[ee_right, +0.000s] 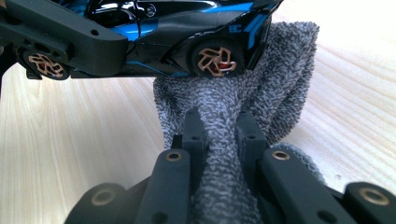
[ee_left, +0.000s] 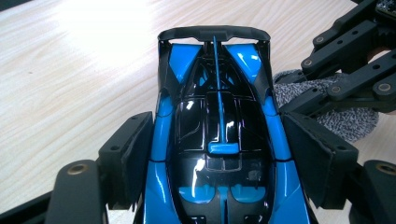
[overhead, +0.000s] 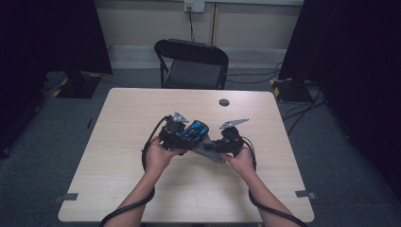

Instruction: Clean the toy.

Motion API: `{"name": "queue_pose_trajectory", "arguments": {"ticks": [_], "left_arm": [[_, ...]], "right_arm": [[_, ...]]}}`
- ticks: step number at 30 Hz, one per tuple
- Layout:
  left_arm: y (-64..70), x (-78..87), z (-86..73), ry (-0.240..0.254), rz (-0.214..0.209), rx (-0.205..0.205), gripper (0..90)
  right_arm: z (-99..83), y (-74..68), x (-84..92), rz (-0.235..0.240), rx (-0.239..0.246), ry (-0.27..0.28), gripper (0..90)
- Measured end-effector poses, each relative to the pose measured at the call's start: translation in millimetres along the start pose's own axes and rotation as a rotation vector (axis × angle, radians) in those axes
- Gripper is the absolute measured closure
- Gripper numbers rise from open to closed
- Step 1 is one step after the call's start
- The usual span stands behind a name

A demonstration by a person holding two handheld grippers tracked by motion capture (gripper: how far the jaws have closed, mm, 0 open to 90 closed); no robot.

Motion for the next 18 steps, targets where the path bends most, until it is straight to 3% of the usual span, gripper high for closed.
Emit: {"name": "queue_pose_trajectory", "arguments": {"ticks": [7, 18], "left_arm": [[-3.8, -2.2, -3.1, -0.004, 0.007, 0.005, 26.9], [-6.8, -6.0, -2.2, -0.011, 0.011, 0.013, 26.9]], "right_arm": [[-1.8, -4.0, -4.2, 0.013, 0.000, -0.010, 78.7], [-1.2, -25.4, -13.8, 0.054, 0.044, -0.029, 78.6]]}}
Point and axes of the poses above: each handheld gripper's, and its own axes: x roughly backward along the jaws, z roughly out of its top, y roughly to its right, the point moved 9 cm from there along -x, roughly forward along the jaws, and after that the axes turned 11 degrees about -x, right-handed, at the moved point
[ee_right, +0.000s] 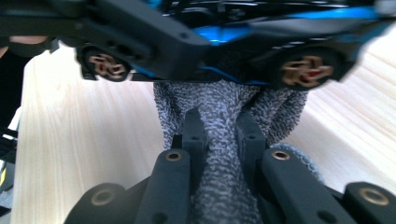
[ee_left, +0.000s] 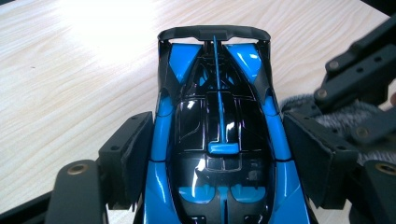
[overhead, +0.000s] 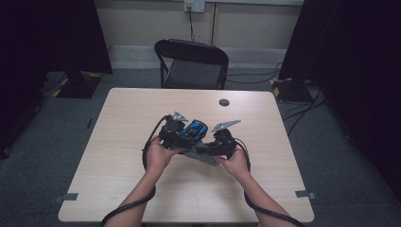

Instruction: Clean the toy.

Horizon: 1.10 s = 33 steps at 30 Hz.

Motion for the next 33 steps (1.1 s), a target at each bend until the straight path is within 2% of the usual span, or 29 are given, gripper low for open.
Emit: {"name": "queue_pose_trajectory", "arguments": {"ticks": [14, 19, 22, 27, 31, 33], "left_arm": [[-10.6, -3.8, -0.4, 0.000, 0.023, 0.033, 26.9], [-13.7, -2.4, 0.0, 0.005, 0.031, 0.036, 26.9], [-12.4, 1.8, 2.7, 0.011, 0.031, 0.029, 26.9], [-10.6, 5.8, 7.4, 0.017, 0.032, 0.012, 26.9], [-5.4, 5.9, 9.5, 0.023, 0.020, 0.002, 26.9], [-1.8, 4.5, 9.3, 0.025, 0.017, -0.002, 26.9]], "right_arm": [[-3.8, -35.4, -13.1, 0.084, 0.073, -0.041, 78.5], [-8.2, -38.7, -14.8, 0.087, 0.091, -0.063, 78.5], [-12.0, -32.1, -13.9, 0.067, 0.087, -0.075, 78.4], [-18.7, -10.3, -8.5, 0.021, 0.039, -0.078, 78.4], [-19.5, 7.1, -1.6, -0.012, -0.005, -0.056, 78.4], [-17.9, 10.9, 1.1, -0.020, -0.013, -0.049, 78.4]]}}
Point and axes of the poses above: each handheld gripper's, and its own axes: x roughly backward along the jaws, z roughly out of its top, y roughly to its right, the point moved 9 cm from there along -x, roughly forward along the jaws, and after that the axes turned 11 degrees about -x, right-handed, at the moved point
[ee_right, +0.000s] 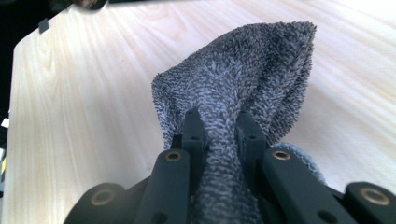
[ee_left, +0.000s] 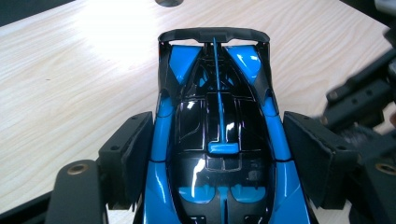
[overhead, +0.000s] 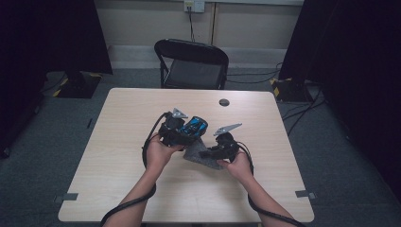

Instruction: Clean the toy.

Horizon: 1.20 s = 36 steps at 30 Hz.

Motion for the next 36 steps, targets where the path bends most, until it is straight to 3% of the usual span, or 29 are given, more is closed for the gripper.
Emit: {"name": "queue_pose_trajectory", "arguments": {"ticks": [3, 6, 9, 13, 18, 21, 24, 32, 36], "left_arm": [[3.1, -2.3, -1.1, -0.002, -0.003, -0.006, 26.9], [4.1, -5.3, -3.2, -0.006, 0.000, -0.003, 26.9], [2.0, -8.5, -7.1, -0.015, 0.006, 0.010, 26.9], [-0.4, -11.3, -11.6, -0.021, 0.004, 0.026, 26.9], [-5.6, -10.6, -13.4, -0.014, 0.018, 0.042, 26.9], [-11.7, -8.0, -17.1, -0.012, 0.030, 0.053, 26.9], [-16.5, -5.5, -23.0, -0.017, 0.040, 0.058, 26.9], [-30.7, 1.2, -47.4, -0.043, 0.065, 0.074, 26.9], [-39.2, 4.5, -63.4, -0.062, 0.081, 0.088, 26.9]], "right_arm": [[3.4, -0.4, 2.0, -0.001, 0.005, 0.004, 78.4], [8.7, -9.8, 2.2, 0.018, 0.019, 0.018, 78.4], [9.0, -27.0, -3.6, 0.047, 0.058, 0.005, 78.4], [8.5, -39.3, -7.6, 0.062, 0.093, -0.004, 78.4], [1.7, -45.4, -12.4, 0.069, 0.127, -0.038, 78.4], [-6.0, -39.5, -12.4, 0.053, 0.129, -0.056, 78.2], [-8.0, -25.5, -4.5, 0.034, 0.091, -0.038, 78.1], [-7.6, 19.9, 32.4, -0.076, 0.024, 0.024, 77.7], [-9.2, 49.2, 53.0, -0.145, -0.032, 0.060, 77.7]]}}
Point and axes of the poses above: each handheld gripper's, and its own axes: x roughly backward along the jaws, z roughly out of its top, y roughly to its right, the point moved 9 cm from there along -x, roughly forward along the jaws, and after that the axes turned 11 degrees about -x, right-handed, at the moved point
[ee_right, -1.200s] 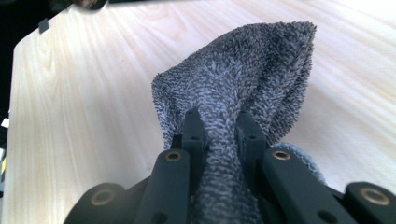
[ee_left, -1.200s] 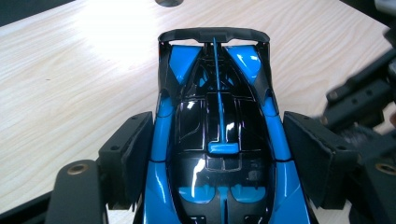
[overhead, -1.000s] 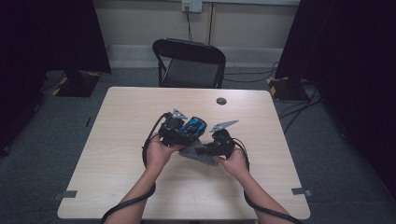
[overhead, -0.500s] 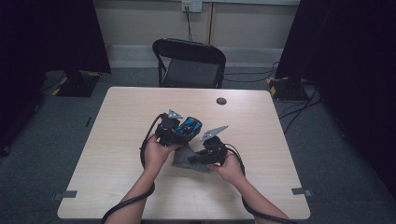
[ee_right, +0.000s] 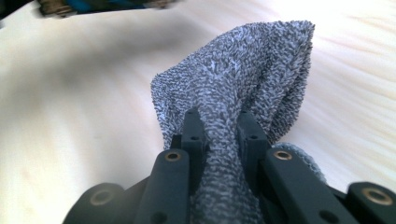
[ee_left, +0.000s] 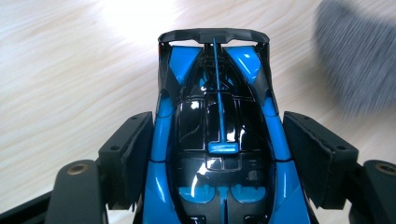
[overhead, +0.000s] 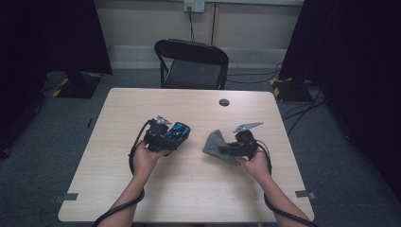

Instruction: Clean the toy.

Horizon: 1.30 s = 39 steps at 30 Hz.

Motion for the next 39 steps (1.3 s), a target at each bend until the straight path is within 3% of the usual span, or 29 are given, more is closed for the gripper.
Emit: {"name": "queue_pose_trajectory", "arguments": {"ticks": [8, 13, 24, 28, 33, 39], "left_arm": [[-20.9, 1.3, -27.1, -0.029, 0.028, 0.032, 26.9], [-30.9, -4.1, -38.0, -0.032, 0.031, 0.066, 26.9], [-40.6, -17.2, -54.1, -0.046, 0.042, 0.083, 26.8], [-40.6, -20.1, -59.7, -0.058, 0.042, 0.064, 26.7], [-39.7, -22.8, -64.3, -0.056, 0.037, 0.060, 26.2], [-42.3, -12.6, -56.9, -0.017, 0.023, 0.071, 23.1]], "right_arm": [[-2.6, 59.7, 27.8, -0.156, -0.077, 0.028, 76.9], [-5.7, 81.2, 30.4, -0.218, -0.092, 0.014, 76.4], [-8.2, 95.3, 20.1, -0.266, -0.131, 0.034, 71.0], [-8.8, 97.8, 19.7, -0.274, -0.135, 0.056, 62.1], [-7.8, 100.2, 22.2, -0.312, -0.116, 0.072, 38.3], [-7.1, 96.6, 26.5, -0.296, -0.120, 0.081, 28.5]]}}
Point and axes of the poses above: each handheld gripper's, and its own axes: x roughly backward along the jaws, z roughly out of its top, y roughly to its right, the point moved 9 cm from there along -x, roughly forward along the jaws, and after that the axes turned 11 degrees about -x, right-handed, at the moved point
